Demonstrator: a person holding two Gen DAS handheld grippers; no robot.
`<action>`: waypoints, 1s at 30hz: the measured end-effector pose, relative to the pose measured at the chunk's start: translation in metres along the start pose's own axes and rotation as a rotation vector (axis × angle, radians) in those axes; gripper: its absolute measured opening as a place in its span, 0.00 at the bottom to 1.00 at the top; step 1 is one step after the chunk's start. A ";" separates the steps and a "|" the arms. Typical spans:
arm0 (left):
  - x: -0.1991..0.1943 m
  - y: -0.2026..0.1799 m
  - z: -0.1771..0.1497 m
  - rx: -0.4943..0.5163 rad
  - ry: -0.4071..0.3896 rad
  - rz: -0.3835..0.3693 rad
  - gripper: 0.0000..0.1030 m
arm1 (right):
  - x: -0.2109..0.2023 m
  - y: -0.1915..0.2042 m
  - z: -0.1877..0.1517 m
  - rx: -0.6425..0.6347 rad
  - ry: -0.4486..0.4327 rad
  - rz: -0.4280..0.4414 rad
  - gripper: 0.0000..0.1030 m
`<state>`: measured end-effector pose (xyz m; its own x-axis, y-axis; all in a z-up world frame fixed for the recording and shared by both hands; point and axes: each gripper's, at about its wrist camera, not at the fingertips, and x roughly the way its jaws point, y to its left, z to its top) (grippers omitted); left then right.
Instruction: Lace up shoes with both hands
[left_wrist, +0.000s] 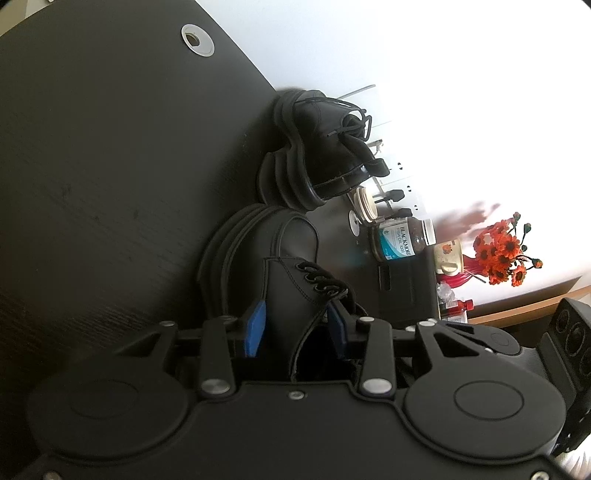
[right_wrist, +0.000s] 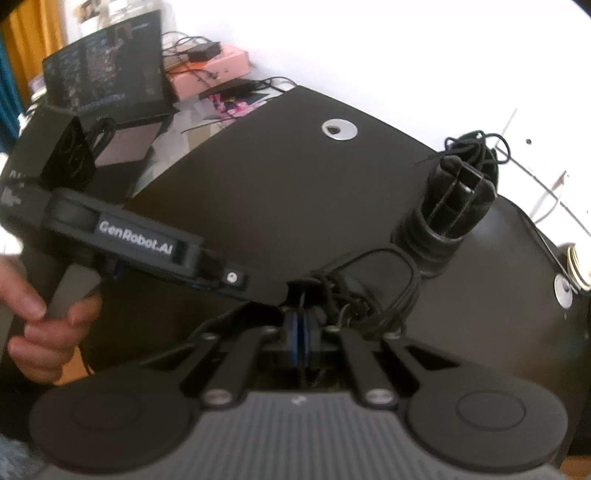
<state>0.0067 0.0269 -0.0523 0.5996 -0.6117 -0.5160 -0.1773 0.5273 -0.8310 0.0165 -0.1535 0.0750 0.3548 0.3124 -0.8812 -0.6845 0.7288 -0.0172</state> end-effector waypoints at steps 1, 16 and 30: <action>0.000 0.000 0.000 -0.002 0.000 -0.001 0.37 | -0.003 0.000 0.001 0.007 -0.017 -0.008 0.04; 0.000 -0.001 0.003 0.012 0.014 0.006 0.40 | 0.013 -0.006 0.001 0.045 -0.028 -0.010 0.04; -0.004 -0.145 -0.027 0.870 -0.283 0.724 0.42 | 0.013 -0.009 -0.009 0.081 -0.106 -0.004 0.03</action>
<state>0.0092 -0.0630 0.0645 0.7497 0.0930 -0.6552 -0.0202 0.9928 0.1177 0.0217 -0.1613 0.0594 0.4254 0.3689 -0.8264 -0.6310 0.7755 0.0214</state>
